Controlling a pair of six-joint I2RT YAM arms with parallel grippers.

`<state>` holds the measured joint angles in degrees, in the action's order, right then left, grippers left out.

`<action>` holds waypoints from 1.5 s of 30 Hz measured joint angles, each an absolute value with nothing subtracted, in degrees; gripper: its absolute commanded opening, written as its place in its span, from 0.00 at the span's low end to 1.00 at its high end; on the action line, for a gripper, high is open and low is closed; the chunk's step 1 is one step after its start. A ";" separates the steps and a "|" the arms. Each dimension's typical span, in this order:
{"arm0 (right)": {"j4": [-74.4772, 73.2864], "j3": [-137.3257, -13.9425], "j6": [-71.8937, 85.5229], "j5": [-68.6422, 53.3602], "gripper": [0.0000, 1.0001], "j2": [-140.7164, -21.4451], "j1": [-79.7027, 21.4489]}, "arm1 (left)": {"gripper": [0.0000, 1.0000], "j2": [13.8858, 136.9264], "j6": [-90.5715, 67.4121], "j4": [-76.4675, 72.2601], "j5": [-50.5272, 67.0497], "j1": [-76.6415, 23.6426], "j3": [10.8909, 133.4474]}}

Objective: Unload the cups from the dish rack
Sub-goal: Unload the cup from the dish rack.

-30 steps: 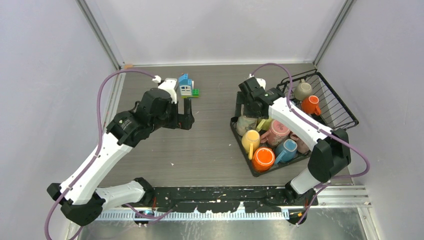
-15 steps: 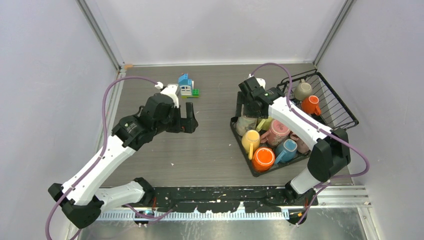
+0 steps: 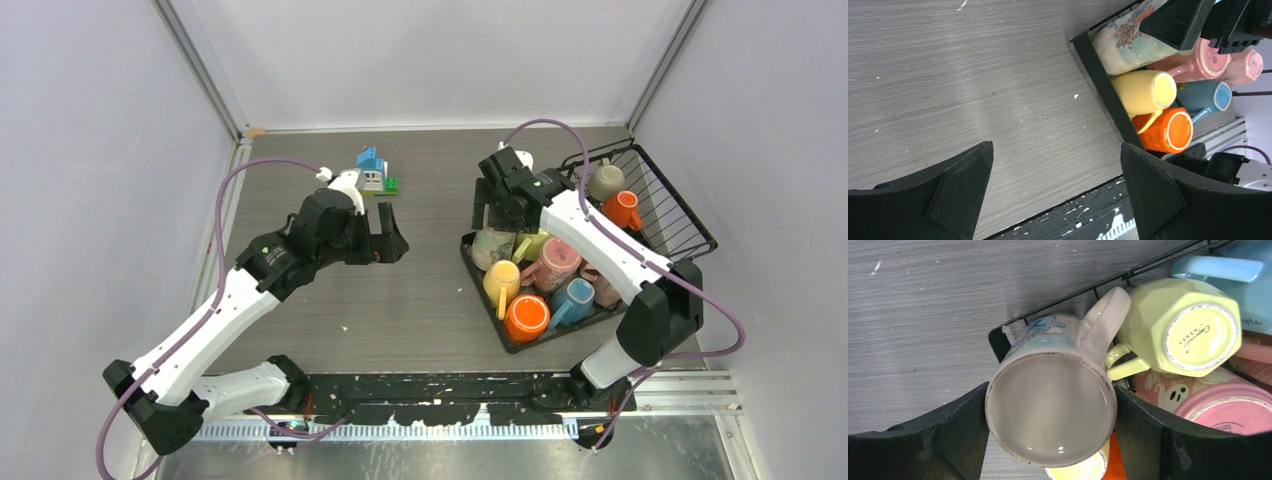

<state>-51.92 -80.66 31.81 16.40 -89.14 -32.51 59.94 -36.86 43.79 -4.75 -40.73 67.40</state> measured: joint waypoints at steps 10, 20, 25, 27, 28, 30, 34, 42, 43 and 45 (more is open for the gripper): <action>-55.81 -86.15 31.83 16.91 0.06 -85.47 -32.86 | 0.97 61.87 -42.92 35.88 -2.94 -40.73 63.46; -58.46 -90.15 32.08 16.25 0.05 -84.99 -33.43 | 0.93 62.30 -50.11 25.63 -0.23 -38.70 58.26; -59.37 -92.68 32.60 14.87 0.05 -84.99 -33.43 | 0.92 65.30 -55.29 16.58 5.74 -35.44 54.68; -59.40 -93.67 33.12 14.17 0.05 -84.99 -33.45 | 0.91 67.18 -58.00 12.19 8.29 -34.54 53.08; -59.40 -94.06 33.34 13.82 0.05 -84.99 -33.50 | 0.90 68.01 -59.16 10.37 9.32 -34.24 52.36; -59.33 -94.65 33.89 13.06 0.05 -84.97 -33.54 | 0.89 69.63 -62.02 6.00 11.66 -33.63 50.74; -59.31 -95.07 35.05 11.40 0.05 -84.97 -33.63 | 0.87 72.95 -68.45 -4.16 15.46 -32.77 47.27; -59.05 -96.05 38.79 8.36 0.04 -84.97 -33.65 | 0.84 79.59 -82.30 -26.11 18.31 -31.86 41.15; -58.83 -96.31 39.24 8.12 0.04 -84.95 -33.65 | 0.84 80.31 -83.77 -28.36 18.33 -31.83 40.47; -58.28 -96.95 40.14 7.31 0.04 -84.82 -33.65 | 0.83 82.08 -86.94 -33.89 18.33 -31.75 39.20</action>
